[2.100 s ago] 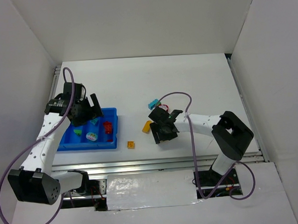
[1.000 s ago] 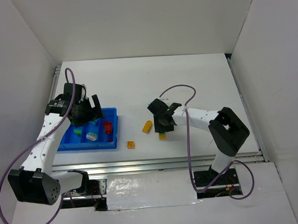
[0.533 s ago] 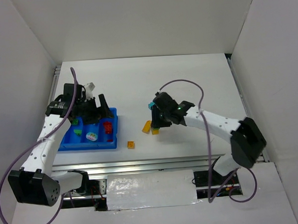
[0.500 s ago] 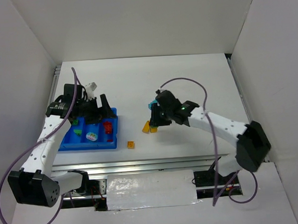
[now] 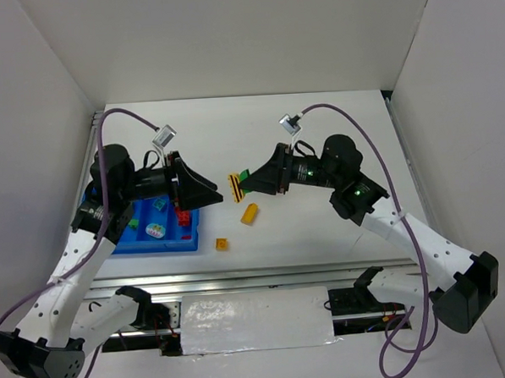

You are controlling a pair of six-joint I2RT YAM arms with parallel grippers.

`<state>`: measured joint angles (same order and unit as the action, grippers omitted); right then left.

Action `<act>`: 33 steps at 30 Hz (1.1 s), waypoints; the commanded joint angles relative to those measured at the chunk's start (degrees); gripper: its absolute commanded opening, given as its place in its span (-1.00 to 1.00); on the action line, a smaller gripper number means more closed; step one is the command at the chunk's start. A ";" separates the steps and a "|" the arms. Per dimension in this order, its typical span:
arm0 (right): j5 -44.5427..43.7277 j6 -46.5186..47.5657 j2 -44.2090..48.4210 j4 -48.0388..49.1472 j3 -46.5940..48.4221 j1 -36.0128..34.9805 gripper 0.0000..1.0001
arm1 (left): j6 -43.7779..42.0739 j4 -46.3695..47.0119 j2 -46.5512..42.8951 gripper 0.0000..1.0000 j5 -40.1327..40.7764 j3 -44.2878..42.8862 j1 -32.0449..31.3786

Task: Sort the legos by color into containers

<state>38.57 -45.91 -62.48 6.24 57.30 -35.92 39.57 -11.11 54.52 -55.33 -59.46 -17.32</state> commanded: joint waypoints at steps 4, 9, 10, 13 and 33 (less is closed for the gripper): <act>5.64 -7.17 1.39 14.50 -2.98 -1.08 -1.00 | 7.62 14.01 1.37 0.88 -0.75 -0.30 -4.03; 6.08 -9.02 1.31 18.10 -3.60 -1.96 -1.00 | 4.82 11.30 3.13 0.75 2.42 -2.32 -7.46; 6.08 -9.20 1.39 18.45 -3.68 -1.78 -1.00 | 4.46 9.98 3.74 0.71 2.77 -2.59 -7.81; 5.99 -9.55 1.48 19.07 -3.60 -2.13 -1.00 | 4.64 10.06 4.01 0.53 3.65 -2.59 -8.87; 4.68 0.19 8.41 9.77 -12.03 10.16 -1.00 | -6.96 -8.03 0.32 -1.00 10.06 -3.30 7.01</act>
<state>43.42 -49.41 -57.08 18.76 45.93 -27.94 37.60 -13.93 57.06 -47.81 -62.98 -16.25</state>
